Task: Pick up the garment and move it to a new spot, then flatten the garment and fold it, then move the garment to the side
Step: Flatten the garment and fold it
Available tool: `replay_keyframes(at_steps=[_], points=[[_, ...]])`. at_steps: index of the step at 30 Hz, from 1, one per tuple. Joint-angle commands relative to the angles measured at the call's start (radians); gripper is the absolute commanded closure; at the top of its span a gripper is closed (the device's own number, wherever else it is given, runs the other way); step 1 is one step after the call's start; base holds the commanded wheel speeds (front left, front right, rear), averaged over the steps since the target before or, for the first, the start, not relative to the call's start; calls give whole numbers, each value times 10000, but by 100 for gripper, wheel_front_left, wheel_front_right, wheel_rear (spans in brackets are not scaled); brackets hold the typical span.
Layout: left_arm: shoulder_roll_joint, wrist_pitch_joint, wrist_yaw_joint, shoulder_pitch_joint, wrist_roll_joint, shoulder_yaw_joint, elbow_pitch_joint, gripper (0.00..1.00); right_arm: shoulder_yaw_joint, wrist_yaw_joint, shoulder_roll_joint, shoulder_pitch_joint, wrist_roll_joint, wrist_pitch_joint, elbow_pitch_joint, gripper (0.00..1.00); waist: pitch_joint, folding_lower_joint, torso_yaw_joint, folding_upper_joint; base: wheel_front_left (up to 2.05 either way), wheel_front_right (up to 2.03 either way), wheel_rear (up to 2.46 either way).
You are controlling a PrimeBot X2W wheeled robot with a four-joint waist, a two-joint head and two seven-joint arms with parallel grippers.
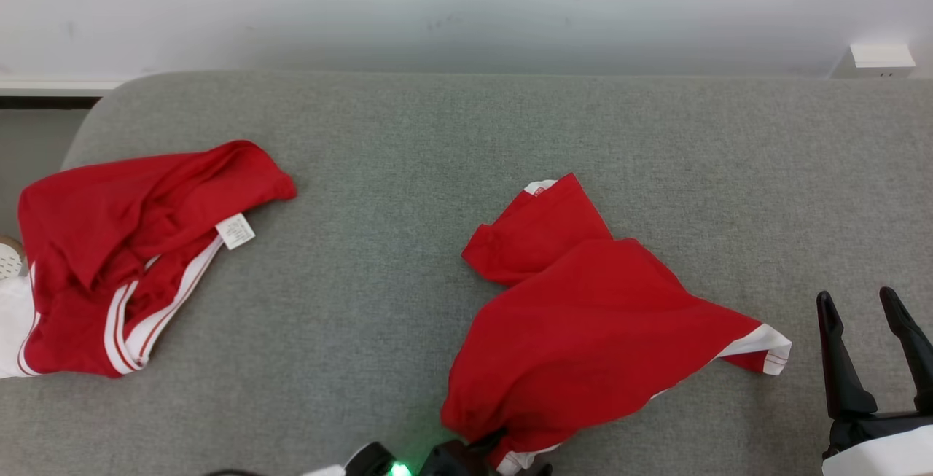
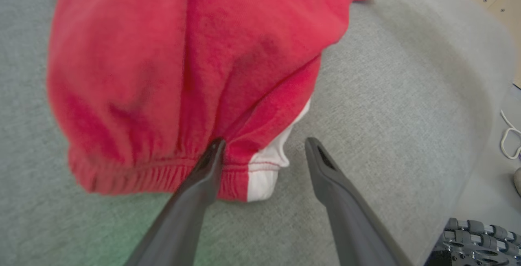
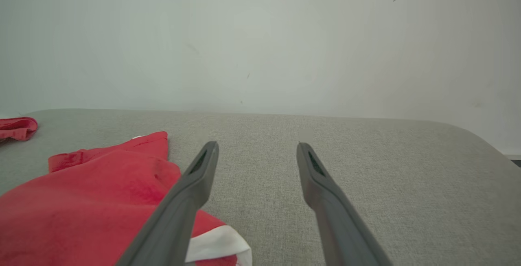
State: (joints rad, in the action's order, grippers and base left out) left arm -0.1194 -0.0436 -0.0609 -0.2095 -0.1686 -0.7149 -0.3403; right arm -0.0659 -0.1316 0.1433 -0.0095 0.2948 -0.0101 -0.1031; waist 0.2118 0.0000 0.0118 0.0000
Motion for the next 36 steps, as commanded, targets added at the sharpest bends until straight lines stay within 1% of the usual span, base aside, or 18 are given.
replay_keyframes(at_steps=[1,2,3,4,9,13,22,23,24,27,30,33,36], points=[[-17,151,23,-113,-66,-30,-305,1,-39,19,38,-54,16,46,107,0,34,0,-18,0,0,0,0],[13,137,5,-182,-86,-35,-403,55,-48,19,46,-35,10,68,185,0,50,0,-21,0,0,0,0],[13,137,5,-182,-86,-35,-403,55,-48,19,46,-35,10,68,185,0,50,0,-21,0,0,0,0],[7,113,0,-265,-73,-47,-481,100,-66,20,63,-3,-3,85,276,0,60,0,-17,0,0,0,0],[-8,-35,16,-422,-81,-62,-677,100,154,19,354,219,13,228,1155,0,82,0,50,0,0,0,0],[-47,-108,40,-485,-100,-75,-686,100,677,20,532,243,267,172,1941,0,119,0,128,0,0,0,0],[-86,-371,177,-689,-223,61,-557,100,1500,19,670,-947,657,-347,3742,0,344,0,289,0,0,0,0],[-93,-447,206,-699,-245,89,-526,100,1595,19,702,-1064,691,-353,3920,57,351,0,314,0,0,0,0],[-97,-538,221,-717,-268,103,-476,100,1646,20,746,-1169,749,-411,4062,100,355,0,354,0,0,0,0],[-122,-819,263,-728,-310,189,-191,100,1784,20,959,-1365,857,-684,4194,100,290,0,454,0,0,0,0],[-200,-1103,438,-720,-368,383,514,100,1678,20,1153,-1351,918,-985,3851,100,157,0,490,0,0,0,0],[-501,-1131,570,-726,-345,583,1769,100,1464,19,1399,-1289,776,-1114,3138,100,-68,0,482,0,0,0,0],[-883,-863,681,-861,-294,854,3371,100,1184,19,1557,-1330,542,-913,2155,100,-323,0,429,0,0,0,0]])
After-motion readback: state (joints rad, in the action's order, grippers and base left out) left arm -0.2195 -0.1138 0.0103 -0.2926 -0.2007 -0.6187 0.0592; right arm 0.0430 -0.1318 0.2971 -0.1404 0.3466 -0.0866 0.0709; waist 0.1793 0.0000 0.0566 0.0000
